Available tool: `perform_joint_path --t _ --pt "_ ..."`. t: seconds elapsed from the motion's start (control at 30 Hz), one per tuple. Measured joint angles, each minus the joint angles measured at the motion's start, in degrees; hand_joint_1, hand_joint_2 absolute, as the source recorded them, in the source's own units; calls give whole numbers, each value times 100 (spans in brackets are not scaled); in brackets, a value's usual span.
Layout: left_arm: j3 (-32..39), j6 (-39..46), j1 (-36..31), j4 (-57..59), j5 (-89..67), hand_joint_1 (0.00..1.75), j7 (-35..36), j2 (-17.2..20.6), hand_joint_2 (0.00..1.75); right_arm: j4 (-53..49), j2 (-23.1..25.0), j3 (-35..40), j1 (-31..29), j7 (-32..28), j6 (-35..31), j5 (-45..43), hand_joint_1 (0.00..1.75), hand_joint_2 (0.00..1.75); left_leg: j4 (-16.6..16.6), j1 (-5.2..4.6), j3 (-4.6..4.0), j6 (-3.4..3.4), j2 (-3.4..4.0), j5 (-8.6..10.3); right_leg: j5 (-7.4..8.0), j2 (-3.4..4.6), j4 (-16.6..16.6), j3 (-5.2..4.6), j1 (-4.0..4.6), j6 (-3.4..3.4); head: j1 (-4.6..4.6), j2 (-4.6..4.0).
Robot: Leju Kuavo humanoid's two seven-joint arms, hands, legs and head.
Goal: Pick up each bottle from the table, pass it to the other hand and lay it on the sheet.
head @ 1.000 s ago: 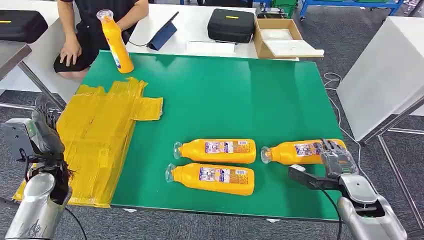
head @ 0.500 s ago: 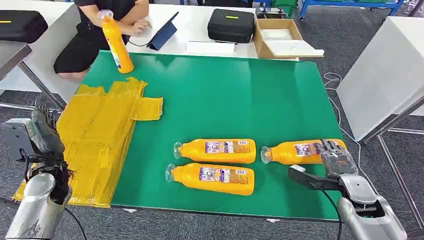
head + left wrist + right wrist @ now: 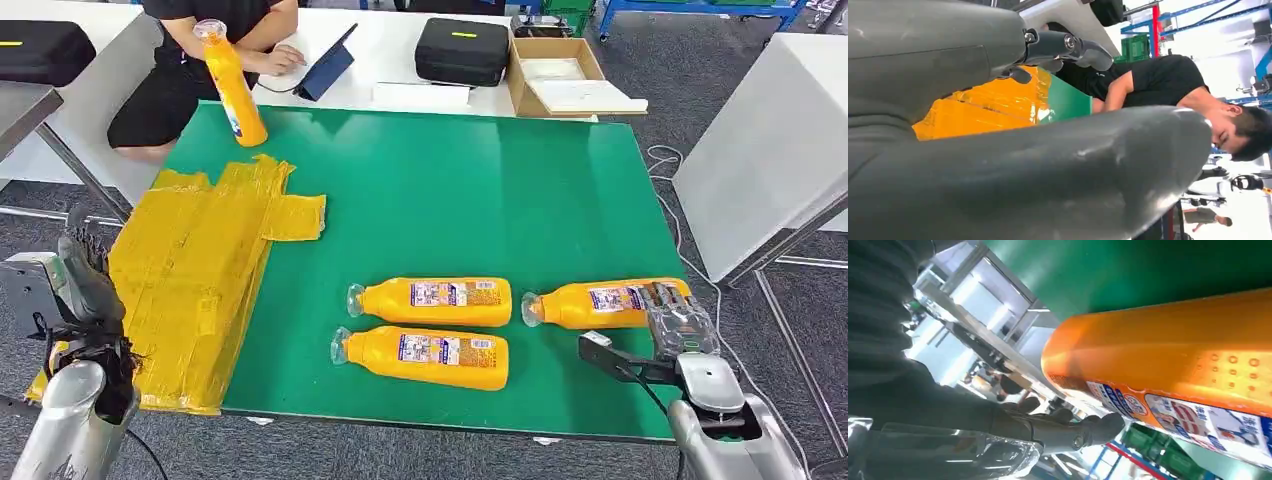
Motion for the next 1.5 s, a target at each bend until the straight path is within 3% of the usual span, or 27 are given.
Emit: perform_joint_path --t 0.9,1.5 --pt "61 -177 -20 -35 -208 0 81 -238 0 350 690 -880 -60 -87 -765 498 0 175 0 -2 0 2 -1 2 1 -1 0 1 0 1 0 0" --pt "22 -273 -201 61 -214 0 52 -365 0 319 1073 -763 -160 -509 -750 509 0 175 0 -1 0 1 -1 5 1 0 1 1 0 1 0 0"
